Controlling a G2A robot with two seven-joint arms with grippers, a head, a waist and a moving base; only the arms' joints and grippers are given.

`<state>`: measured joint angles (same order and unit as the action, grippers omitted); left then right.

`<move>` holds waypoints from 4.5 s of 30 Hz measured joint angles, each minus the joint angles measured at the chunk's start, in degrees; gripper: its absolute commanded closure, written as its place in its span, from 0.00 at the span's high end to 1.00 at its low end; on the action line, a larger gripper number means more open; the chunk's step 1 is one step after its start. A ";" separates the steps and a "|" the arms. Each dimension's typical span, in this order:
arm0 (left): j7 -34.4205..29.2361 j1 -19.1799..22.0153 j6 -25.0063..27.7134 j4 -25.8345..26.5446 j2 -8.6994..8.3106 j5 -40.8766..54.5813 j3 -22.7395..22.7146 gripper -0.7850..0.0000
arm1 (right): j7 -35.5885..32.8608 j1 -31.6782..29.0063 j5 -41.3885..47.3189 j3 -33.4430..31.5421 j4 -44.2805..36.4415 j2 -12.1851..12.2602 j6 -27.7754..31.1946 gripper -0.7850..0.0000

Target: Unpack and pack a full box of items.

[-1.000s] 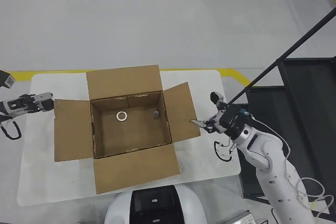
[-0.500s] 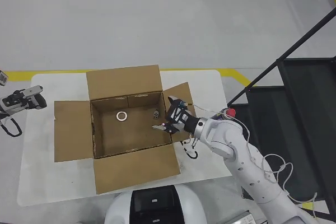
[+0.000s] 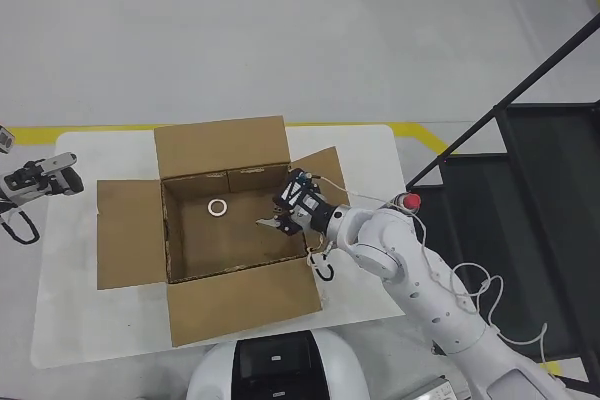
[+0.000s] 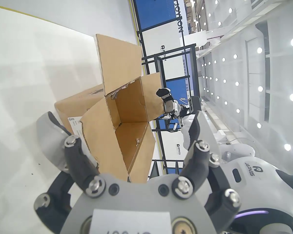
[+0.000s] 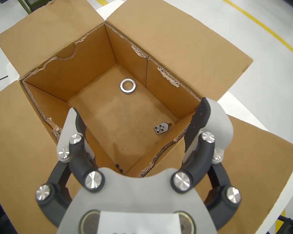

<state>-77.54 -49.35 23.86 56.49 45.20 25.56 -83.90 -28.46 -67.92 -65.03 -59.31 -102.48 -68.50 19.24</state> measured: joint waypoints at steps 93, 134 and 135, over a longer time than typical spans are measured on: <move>0.00 0.00 0.00 0.00 0.00 0.00 0.00 1.00 | 18.14 29.50 27.36 34.04 70.62 -40.90 -53.33 0.49; 0.00 0.00 0.00 0.00 0.00 0.00 0.00 1.00 | 22.81 29.66 25.87 31.79 73.45 -44.23 -52.34 0.00; 0.00 0.00 0.00 0.00 0.00 0.00 0.00 1.00 | 22.56 29.53 25.53 31.75 73.07 -44.13 -52.15 0.06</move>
<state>-77.54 -49.35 23.86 56.49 45.20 25.56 -83.90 -5.90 -38.39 -39.50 -27.56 -29.41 -112.63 -32.90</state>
